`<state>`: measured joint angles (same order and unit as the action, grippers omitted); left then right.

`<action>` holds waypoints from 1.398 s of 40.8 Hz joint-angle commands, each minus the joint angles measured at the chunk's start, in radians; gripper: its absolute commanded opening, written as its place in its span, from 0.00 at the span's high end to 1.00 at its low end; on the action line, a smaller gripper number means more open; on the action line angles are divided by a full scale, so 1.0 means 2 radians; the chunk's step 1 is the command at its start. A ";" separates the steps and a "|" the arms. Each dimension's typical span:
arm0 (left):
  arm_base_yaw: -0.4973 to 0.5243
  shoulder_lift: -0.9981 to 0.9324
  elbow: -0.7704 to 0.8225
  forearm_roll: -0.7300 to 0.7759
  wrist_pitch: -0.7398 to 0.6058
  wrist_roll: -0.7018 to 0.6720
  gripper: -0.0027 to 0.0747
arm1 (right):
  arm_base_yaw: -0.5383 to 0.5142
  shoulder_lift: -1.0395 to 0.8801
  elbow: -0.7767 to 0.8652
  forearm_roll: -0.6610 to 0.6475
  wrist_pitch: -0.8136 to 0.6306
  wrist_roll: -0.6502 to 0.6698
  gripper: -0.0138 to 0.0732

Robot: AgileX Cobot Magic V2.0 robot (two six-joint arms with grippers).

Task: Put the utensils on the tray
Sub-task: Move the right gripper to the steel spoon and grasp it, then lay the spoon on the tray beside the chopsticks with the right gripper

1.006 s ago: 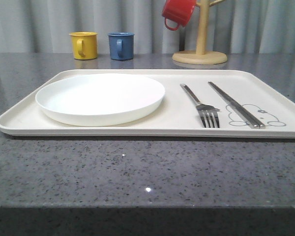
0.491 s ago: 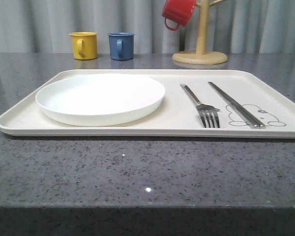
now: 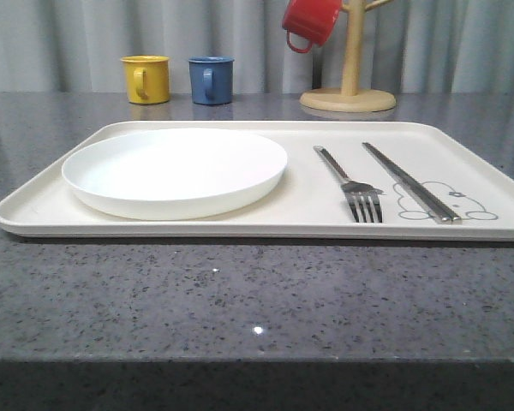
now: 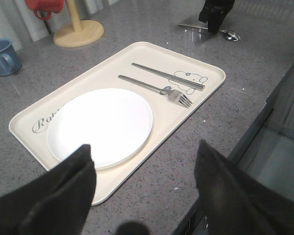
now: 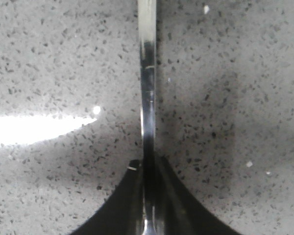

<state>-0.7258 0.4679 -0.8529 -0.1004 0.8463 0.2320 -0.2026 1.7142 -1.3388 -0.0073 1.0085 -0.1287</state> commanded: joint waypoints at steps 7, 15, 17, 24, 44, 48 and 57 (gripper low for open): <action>-0.003 0.003 -0.011 -0.008 -0.043 -0.005 0.42 | -0.003 -0.030 -0.016 0.026 0.000 -0.005 0.82; -0.003 0.003 -0.011 -0.008 -0.043 -0.005 0.42 | -0.001 -0.054 -0.034 0.077 0.034 -0.005 0.82; -0.003 0.003 -0.011 -0.008 -0.043 -0.005 0.42 | 0.002 -0.063 -0.034 0.090 0.042 -0.005 0.82; -0.003 0.003 -0.011 -0.008 -0.043 -0.005 0.42 | 0.039 -0.089 -0.034 0.106 0.077 -0.005 0.82; -0.003 0.003 -0.011 -0.008 -0.043 -0.005 0.42 | 0.186 -0.083 0.010 0.135 0.014 0.116 0.82; -0.003 0.003 -0.011 -0.008 -0.043 -0.005 0.42 | 0.186 -0.068 0.013 0.138 -0.006 0.130 0.82; -0.003 0.003 -0.011 -0.008 -0.043 -0.005 0.42 | 0.186 -0.043 0.013 0.138 -0.012 0.131 0.81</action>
<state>-0.7258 0.4679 -0.8529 -0.1004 0.8463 0.2304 0.1713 1.6510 -1.2912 0.2544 1.0095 0.1288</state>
